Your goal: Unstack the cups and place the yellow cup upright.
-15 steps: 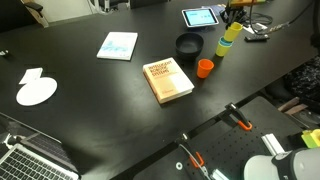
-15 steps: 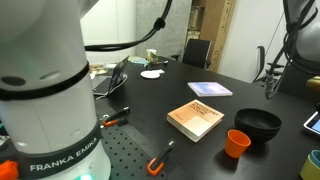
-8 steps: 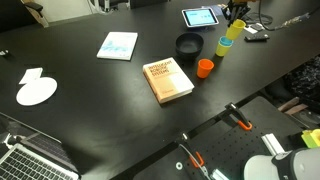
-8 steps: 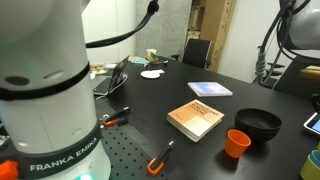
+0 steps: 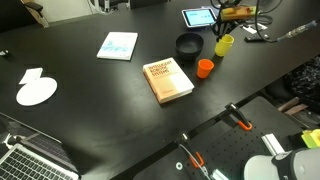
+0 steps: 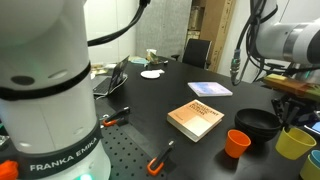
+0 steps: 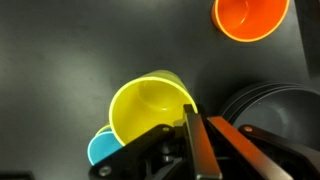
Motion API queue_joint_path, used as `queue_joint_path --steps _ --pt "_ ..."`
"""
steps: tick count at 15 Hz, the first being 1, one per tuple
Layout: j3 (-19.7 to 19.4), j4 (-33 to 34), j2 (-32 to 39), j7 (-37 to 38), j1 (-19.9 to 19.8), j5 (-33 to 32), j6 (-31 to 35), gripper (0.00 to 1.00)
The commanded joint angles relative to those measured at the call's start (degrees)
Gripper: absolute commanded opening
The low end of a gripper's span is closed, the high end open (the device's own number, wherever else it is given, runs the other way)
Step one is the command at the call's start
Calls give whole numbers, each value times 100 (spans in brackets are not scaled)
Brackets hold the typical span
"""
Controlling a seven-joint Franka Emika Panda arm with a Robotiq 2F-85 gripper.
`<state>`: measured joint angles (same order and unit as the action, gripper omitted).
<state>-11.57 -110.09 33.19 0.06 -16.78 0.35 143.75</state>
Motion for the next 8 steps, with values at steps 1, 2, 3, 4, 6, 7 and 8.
queue_joint_path --steps 1,2,3,4,6,7,8 --pt "-54 -199 31 65 324 -272 235 6" --pt "-93 -182 97 117 435 -388 249 5" --pt "-130 -86 202 141 525 -521 182 5" --pt "-170 -46 269 199 621 -641 190 6" --pt "-211 130 455 257 716 -809 52 6" --pt "-230 177 523 284 754 -875 48 4" --pt "-237 241 598 293 766 -901 11 3"
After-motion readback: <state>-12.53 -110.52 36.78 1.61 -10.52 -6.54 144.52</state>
